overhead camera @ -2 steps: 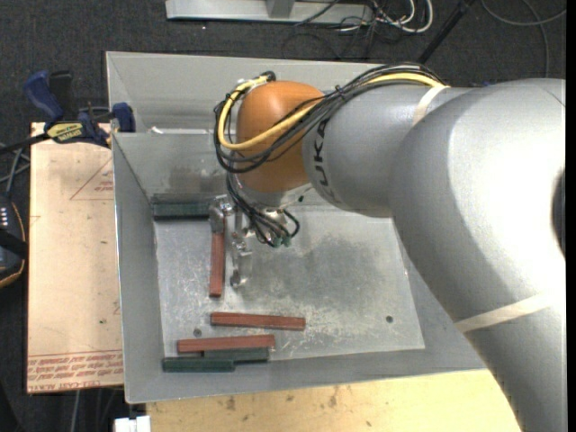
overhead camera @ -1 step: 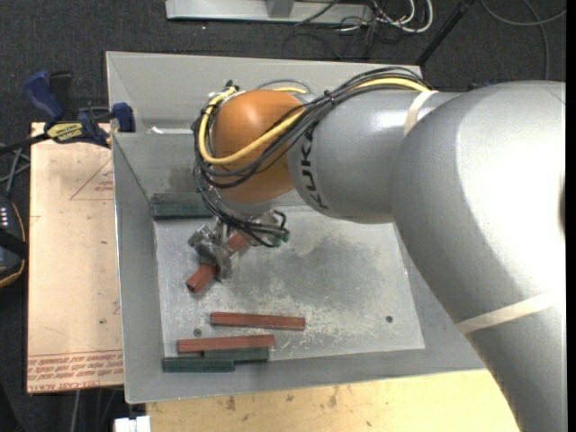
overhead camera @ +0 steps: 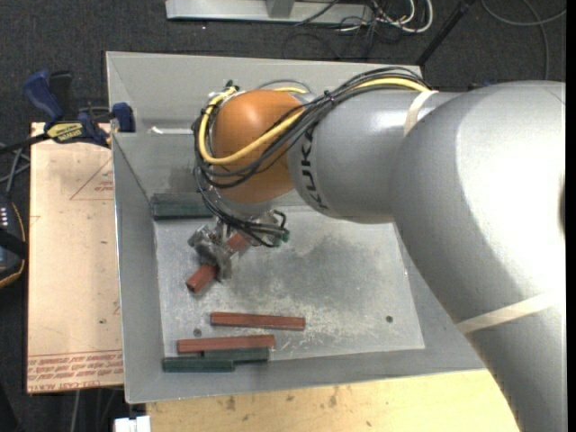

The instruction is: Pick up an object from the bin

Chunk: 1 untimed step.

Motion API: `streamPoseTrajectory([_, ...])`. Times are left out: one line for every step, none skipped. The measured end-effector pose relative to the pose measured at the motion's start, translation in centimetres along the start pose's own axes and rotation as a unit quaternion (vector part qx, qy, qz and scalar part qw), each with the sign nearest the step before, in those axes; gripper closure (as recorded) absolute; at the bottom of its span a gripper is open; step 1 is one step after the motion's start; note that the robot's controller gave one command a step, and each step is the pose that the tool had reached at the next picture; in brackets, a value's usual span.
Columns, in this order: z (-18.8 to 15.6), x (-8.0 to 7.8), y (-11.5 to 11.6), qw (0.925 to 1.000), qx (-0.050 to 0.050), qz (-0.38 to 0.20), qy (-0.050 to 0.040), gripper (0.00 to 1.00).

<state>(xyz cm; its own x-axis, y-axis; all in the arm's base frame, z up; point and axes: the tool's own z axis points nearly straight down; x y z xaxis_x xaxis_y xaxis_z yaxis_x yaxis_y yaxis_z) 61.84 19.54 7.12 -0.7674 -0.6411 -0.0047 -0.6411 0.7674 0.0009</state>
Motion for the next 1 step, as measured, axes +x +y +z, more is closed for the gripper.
streamPoseTrajectory([-17.59, -1.03, 1.88, 0.9999, 0.002, -0.01, -0.0026, 1.0])
